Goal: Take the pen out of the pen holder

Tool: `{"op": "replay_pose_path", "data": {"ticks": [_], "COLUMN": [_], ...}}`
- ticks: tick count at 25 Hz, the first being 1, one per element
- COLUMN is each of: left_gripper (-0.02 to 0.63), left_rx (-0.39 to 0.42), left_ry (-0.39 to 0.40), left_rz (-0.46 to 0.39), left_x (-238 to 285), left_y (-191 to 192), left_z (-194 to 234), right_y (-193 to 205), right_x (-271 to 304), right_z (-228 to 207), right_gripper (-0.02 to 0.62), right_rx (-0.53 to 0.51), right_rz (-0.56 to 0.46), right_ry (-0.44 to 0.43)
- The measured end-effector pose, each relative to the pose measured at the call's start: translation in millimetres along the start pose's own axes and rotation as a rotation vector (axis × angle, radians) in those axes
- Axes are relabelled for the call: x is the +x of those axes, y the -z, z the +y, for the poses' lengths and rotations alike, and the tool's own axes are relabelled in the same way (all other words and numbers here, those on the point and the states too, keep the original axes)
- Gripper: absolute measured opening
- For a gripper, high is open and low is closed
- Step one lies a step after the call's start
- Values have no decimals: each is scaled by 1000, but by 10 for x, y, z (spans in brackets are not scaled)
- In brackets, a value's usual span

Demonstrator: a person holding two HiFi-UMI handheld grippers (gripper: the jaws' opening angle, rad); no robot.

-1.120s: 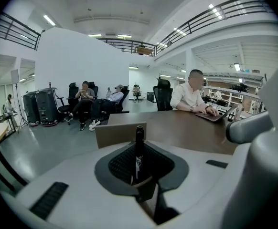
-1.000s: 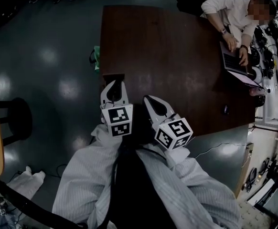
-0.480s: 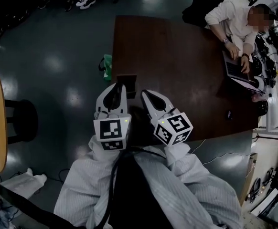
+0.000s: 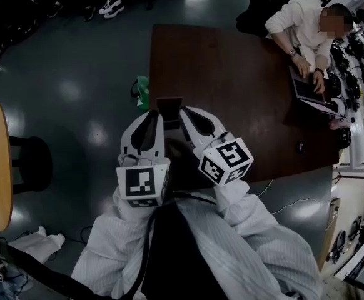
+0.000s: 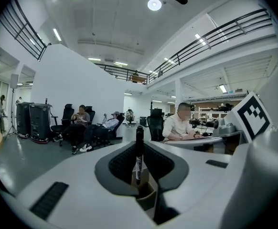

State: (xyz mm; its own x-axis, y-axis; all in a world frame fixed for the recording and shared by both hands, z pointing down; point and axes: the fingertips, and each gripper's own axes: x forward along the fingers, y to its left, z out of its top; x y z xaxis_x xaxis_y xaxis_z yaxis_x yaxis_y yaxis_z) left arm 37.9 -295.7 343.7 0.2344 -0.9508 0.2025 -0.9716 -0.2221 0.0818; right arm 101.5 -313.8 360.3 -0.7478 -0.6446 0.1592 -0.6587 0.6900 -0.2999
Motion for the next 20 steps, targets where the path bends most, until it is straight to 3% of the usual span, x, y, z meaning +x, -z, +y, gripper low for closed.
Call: {"op": "replay_pose_path", "data": {"ticks": [20], "left_gripper": [48], "left_rx": [-4], "left_ry": [26], "left_rz": [-4], "left_x": [92], "left_y": [-31], "left_z": [22], "right_y": [-5], "right_x": [-29], "right_z": [-5], "right_gripper": [0], "right_rx": [-9], "right_rz": [10], "right_ry": [12]}}
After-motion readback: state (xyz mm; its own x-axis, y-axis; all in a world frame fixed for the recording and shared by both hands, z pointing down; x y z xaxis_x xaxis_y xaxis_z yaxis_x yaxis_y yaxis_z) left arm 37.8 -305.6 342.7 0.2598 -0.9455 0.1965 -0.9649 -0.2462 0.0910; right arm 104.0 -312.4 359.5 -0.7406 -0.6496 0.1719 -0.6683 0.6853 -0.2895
